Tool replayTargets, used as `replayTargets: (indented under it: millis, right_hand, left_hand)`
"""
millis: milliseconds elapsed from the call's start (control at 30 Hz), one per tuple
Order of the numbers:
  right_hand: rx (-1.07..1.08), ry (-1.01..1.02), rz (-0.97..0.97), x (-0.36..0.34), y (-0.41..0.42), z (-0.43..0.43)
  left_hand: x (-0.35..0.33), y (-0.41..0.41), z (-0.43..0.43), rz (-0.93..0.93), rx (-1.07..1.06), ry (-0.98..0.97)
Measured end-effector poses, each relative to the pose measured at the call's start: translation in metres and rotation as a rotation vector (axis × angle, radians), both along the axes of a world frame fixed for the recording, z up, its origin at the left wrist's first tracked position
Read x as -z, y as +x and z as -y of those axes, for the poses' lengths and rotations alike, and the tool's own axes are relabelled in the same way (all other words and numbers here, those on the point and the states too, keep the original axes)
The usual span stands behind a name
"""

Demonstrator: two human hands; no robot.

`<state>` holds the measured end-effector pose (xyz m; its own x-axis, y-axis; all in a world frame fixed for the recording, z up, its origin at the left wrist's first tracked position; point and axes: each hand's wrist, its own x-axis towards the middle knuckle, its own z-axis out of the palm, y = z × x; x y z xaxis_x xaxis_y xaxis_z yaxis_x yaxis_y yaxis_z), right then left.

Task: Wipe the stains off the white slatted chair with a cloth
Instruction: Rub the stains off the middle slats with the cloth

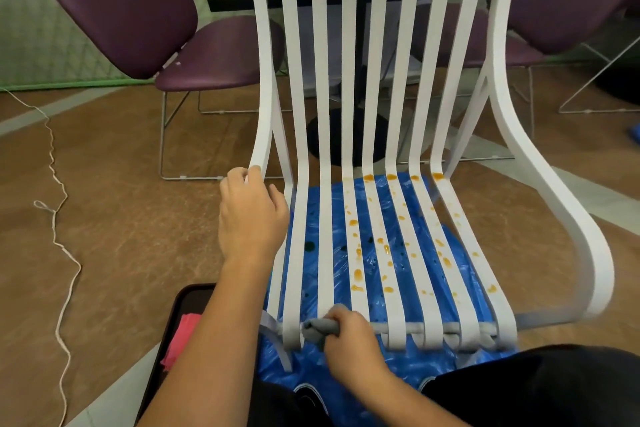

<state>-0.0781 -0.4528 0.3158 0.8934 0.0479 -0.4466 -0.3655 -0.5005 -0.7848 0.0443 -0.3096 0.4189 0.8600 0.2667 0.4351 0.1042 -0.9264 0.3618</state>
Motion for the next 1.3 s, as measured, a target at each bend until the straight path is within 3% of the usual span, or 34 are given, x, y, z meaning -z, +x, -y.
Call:
replayTargets:
  millis: [67, 133, 300, 433, 500, 600, 767, 1067, 1133, 1300]
  right_hand:
    - [-0.051, 0.0, -0.009, -0.027, 0.017, 0.015]
    - [-0.023, 0.106, -0.006, -0.058, 0.036, 0.03]
    - [0.18, 0.479, -0.03, -0.105, 0.072, 0.066]
    - [0.362, 0.832, -0.2, -0.12, 0.085, 0.074]
    - [0.368, 0.92, -0.264, -0.127, 0.088, 0.072]
    - [0.333, 0.907, -0.265, -0.13, 0.091, 0.064]
    - [0.308, 0.746, -0.231, -0.119, 0.096, 0.061]
    - [0.308, 0.627, -0.204, -0.117, 0.097, 0.06]
    - [0.307, 0.632, -0.242, -0.119, 0.098, 0.061]
    - [0.355, 0.72, -0.285, -0.119, 0.102, 0.068]
  left_hand:
    - [0.005, -0.009, 0.007, 0.149, 0.117, 0.001]
    - [0.004, -0.017, 0.017, 0.17, 0.226, -0.109]
    - [0.006, -0.032, 0.045, -0.256, 0.321, -0.579]
    - [0.011, -0.041, 0.067, -0.694, 0.172, -1.206]
    - [0.008, -0.045, 0.076, -0.699, 0.126, -1.443]
    - [0.004, -0.049, 0.083, -0.569, 0.154, -1.635]
    - [0.001, -0.047, 0.081, -0.382, 0.204, -1.547]
    - [0.002, -0.044, 0.077, -0.258, 0.235, -1.314]
    - [0.002, -0.042, 0.075, -0.264, 0.199, -1.368]
    - [0.006, -0.031, 0.06, -0.311, 0.024, -1.723]
